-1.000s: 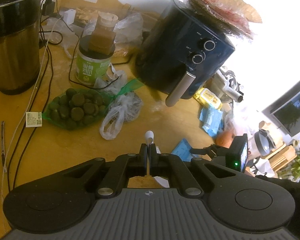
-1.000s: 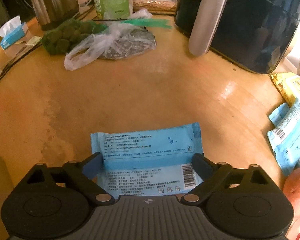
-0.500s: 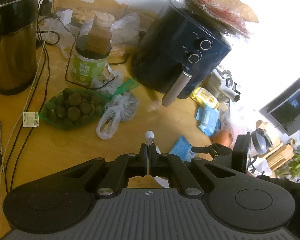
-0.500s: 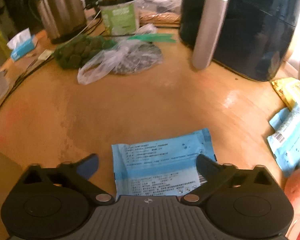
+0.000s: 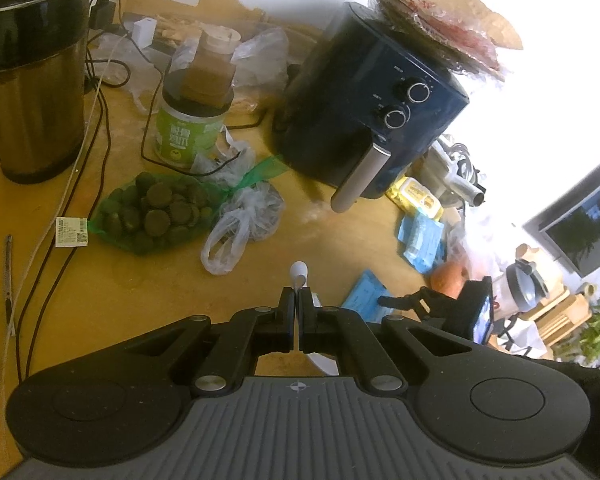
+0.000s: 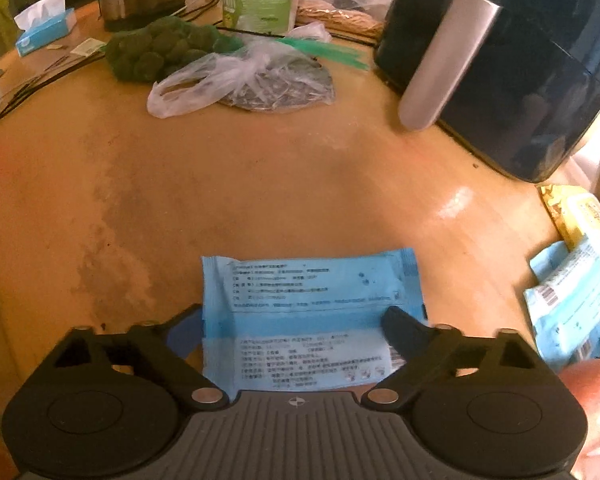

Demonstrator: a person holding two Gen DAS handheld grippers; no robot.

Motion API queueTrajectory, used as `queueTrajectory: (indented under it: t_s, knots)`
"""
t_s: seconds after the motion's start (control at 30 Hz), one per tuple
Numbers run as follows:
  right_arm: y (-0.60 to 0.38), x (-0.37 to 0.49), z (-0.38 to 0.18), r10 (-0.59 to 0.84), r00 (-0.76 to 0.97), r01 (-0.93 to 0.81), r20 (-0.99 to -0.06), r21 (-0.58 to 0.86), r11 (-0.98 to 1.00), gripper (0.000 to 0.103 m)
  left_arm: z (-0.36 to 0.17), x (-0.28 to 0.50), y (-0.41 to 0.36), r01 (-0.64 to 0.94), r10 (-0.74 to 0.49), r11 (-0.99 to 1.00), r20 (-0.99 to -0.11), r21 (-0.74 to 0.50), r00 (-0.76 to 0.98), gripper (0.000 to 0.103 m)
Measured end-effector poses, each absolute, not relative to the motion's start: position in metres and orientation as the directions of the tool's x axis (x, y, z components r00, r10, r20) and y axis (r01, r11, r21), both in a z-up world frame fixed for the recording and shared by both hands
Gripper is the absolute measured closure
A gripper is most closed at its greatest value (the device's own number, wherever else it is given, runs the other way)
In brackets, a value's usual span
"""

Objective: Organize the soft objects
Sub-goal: 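Lower the right gripper onto the blue wipes packet and close it, then lift the blue wipes packet with the right gripper while the left carries the strap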

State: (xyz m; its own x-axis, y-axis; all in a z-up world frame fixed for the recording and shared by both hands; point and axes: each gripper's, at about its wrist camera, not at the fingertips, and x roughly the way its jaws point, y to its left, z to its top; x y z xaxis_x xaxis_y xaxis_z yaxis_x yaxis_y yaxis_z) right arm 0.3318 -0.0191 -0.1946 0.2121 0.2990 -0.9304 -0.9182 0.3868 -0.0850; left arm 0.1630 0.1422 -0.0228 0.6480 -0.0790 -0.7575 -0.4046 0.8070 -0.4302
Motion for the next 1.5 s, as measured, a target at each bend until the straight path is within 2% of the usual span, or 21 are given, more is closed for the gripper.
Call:
queueTrajectory:
  t_s: [0.03, 0.07, 0.1, 0.13, 0.17, 0.57, 0.63, 0.73, 0.77, 0.8, 0.83, 0.87, 0.9, 1.07, 1.27, 1.43, 1.5]
  knots:
    - [-0.019, 0.330, -0.193, 0.302, 0.216, -0.923, -0.929, -0.093, 0.373, 0.029, -0.023, 0.163, 0.142, -0.403, -0.080, 0.807, -0.757, -0.431, 0.649, 0.101]
    - [-0.020, 0.328, -0.190, 0.310, 0.220, -0.927, -0.925, -0.100, 0.360, 0.043, -0.023, 0.163, 0.142, -0.403, -0.079, 0.808, -0.757, -0.430, 0.648, 0.101]
    - [-0.022, 0.326, -0.187, 0.318, 0.219, -0.930, -0.922, -0.098, 0.355, 0.064, -0.023, 0.163, 0.141, -0.403, -0.079, 0.808, -0.758, -0.429, 0.648, 0.101]
    - [-0.023, 0.325, -0.183, 0.326, 0.215, -0.931, -0.921, -0.092, 0.354, 0.077, -0.023, 0.163, 0.141, -0.403, -0.081, 0.807, -0.757, -0.431, 0.648, 0.101]
    - [-0.024, 0.324, -0.179, 0.330, 0.213, -0.931, -0.920, -0.089, 0.354, 0.084, -0.023, 0.163, 0.141, -0.401, -0.083, 0.807, -0.756, -0.433, 0.649, 0.101]
    - [-0.070, 0.325, -0.168, 0.316, 0.107, -0.929, -0.943, 0.018, 0.370, 0.084, -0.021, 0.164, 0.138, -0.379, -0.103, 0.814, -0.751, -0.441, 0.653, 0.101]
    - [-0.078, 0.324, -0.166, 0.297, 0.094, -0.936, -0.950, 0.018, 0.352, 0.083, -0.021, 0.165, 0.138, -0.374, -0.107, 0.815, -0.750, -0.442, 0.653, 0.101]
    - [-0.089, 0.326, -0.163, 0.267, 0.088, -0.934, -0.960, 0.014, 0.358, 0.075, -0.021, 0.166, 0.137, -0.368, -0.113, 0.816, -0.747, -0.446, 0.655, 0.101]
    - [-0.094, 0.329, -0.161, 0.263, 0.093, -0.922, -0.960, 0.017, 0.387, 0.061, -0.021, 0.167, 0.137, -0.365, -0.114, 0.817, -0.746, -0.446, 0.656, 0.101]
    - [-0.097, 0.333, -0.159, 0.261, 0.094, -0.906, -0.961, 0.026, 0.423, 0.042, -0.021, 0.167, 0.137, -0.364, -0.115, 0.817, -0.745, -0.447, 0.657, 0.101]
    - [-0.102, 0.337, -0.157, 0.274, 0.086, -0.881, -0.958, 0.055, 0.469, 0.033, -0.021, 0.167, 0.137, -0.362, -0.117, 0.818, -0.744, -0.448, 0.658, 0.101]
    - [-0.107, 0.342, -0.154, 0.301, 0.088, -0.849, -0.949, 0.087, 0.522, 0.014, -0.020, 0.167, 0.137, -0.360, -0.118, 0.818, -0.743, -0.449, 0.658, 0.101]
    - [-0.111, 0.346, -0.151, 0.322, 0.101, -0.819, -0.941, 0.105, 0.564, 0.002, -0.020, 0.167, 0.137, -0.359, -0.119, 0.818, -0.743, -0.449, 0.659, 0.101]
    - [-0.118, 0.365, -0.155, 0.320, 0.115, -0.637, -0.940, 0.177, 0.750, 0.000, -0.019, 0.166, 0.138, -0.359, -0.119, 0.818, -0.742, -0.449, 0.659, 0.101]
    - [-0.116, 0.375, -0.175, 0.217, 0.093, -0.495, -0.972, 0.144, 0.857, 0.000, -0.017, 0.163, 0.140, -0.364, -0.115, 0.814, -0.740, -0.452, 0.662, 0.101]
    - [-0.107, 0.381, -0.185, 0.224, 0.146, -0.483, -0.964, 0.128, 0.866, 0.000, -0.016, 0.160, 0.142, -0.367, -0.111, 0.814, -0.741, -0.450, 0.662, 0.101]
    - [-0.098, 0.381, -0.190, 0.206, 0.168, -0.514, -0.964, 0.092, 0.853, 0.004, -0.016, 0.160, 0.142, -0.369, -0.109, 0.814, -0.742, -0.448, 0.662, 0.101]
